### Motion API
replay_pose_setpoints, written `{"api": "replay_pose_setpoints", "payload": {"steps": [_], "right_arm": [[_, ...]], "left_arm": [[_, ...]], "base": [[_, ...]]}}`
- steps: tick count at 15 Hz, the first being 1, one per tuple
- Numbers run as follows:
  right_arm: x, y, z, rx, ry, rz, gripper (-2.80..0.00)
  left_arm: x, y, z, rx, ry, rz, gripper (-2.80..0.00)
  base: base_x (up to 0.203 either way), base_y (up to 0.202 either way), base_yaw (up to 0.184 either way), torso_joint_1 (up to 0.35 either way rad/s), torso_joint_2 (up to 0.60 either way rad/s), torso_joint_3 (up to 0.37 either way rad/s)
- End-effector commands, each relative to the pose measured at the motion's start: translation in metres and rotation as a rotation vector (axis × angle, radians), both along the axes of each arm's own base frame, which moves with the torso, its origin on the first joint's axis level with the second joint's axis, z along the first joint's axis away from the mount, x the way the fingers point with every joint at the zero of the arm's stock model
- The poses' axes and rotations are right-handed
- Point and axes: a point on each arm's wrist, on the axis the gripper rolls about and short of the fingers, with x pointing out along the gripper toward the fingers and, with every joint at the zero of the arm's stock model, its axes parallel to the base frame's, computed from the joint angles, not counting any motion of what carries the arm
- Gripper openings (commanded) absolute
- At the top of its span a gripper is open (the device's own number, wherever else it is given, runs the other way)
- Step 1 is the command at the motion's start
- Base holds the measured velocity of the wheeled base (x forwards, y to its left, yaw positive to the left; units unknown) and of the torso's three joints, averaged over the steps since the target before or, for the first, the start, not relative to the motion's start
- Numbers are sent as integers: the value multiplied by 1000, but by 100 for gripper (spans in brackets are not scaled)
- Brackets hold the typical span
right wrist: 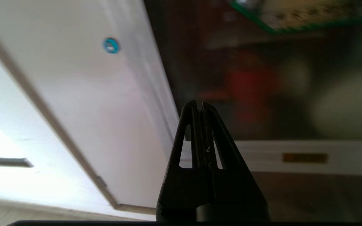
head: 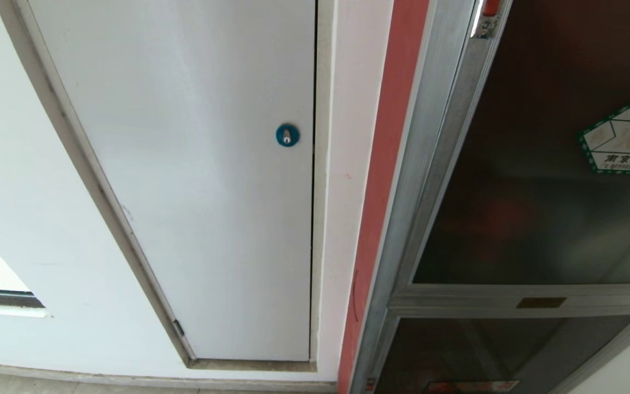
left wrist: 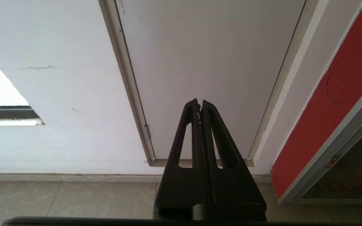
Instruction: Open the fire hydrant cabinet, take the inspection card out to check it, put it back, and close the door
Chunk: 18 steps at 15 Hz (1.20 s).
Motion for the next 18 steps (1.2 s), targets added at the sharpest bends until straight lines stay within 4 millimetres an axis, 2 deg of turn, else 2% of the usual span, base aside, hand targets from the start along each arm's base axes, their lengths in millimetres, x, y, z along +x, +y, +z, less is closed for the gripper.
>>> {"api": "replay_pose_setpoints", "payload": {"steps": [1, 7, 10, 18], "right_arm": [[-3, -2, -18, 24, 3, -83, -280], [-1, 0, -18, 7, 5, -128, -280], [-7, 2, -24, -39, -16, -197, -280], [-12, 2, -89, -122, 1, -202, -280]], "left_arm": [[0, 0, 0, 0, 2, 0, -280], [0, 0, 0, 0, 2, 0, -280], [0, 0, 0, 0, 2, 0, -280], [0, 0, 0, 0, 1, 0, -280]], "base": [[0, 0, 0, 0, 0, 0], [0, 0, 0, 0, 0, 0], [0, 0, 0, 0, 0, 0], [0, 0, 0, 0, 0, 0]]}}
